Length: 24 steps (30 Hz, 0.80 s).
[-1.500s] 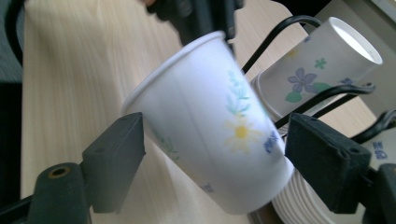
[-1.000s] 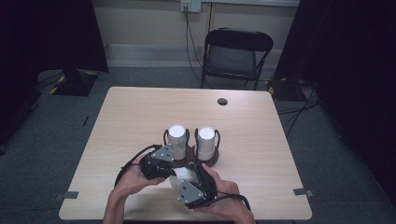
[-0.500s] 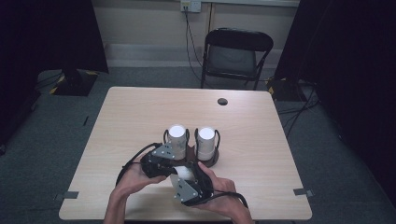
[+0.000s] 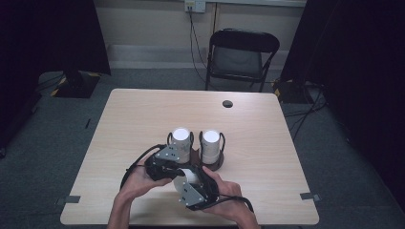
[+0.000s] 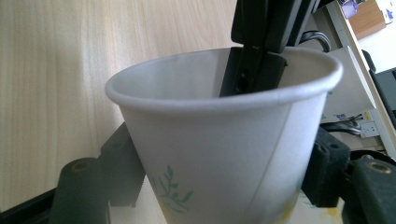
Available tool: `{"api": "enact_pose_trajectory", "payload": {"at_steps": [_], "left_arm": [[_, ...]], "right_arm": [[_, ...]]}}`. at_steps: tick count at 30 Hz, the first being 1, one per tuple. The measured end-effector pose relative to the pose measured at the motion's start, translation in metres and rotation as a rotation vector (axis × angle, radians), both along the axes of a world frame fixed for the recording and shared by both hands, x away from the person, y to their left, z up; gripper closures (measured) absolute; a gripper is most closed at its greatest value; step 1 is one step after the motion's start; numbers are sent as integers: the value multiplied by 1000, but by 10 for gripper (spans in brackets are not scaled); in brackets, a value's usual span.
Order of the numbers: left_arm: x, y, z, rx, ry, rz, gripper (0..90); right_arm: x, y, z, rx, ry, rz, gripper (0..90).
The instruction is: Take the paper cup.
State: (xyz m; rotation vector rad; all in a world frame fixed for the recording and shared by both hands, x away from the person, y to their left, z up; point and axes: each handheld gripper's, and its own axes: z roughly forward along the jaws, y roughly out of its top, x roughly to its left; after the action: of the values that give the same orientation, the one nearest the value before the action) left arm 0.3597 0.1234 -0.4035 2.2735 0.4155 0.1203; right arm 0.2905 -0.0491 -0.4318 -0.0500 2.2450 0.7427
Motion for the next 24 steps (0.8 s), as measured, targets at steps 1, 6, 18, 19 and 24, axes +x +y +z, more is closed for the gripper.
{"api": "enact_pose_trajectory", "payload": {"at_steps": [1,6,18,19,24], "left_arm": [[0,0,0,-4,1,1,847],[-1,1,0,-27,-8,7,836],[-4,5,1,-91,-18,42,753],[-4,6,1,-99,-18,45,753],[-6,7,1,-120,-44,50,744]], "right_arm": [[0,0,0,5,3,-5,292],[0,-3,2,34,17,-5,300],[1,-7,2,106,82,-37,308],[1,-8,1,117,86,-43,309],[3,-14,1,153,118,-52,312]]}}
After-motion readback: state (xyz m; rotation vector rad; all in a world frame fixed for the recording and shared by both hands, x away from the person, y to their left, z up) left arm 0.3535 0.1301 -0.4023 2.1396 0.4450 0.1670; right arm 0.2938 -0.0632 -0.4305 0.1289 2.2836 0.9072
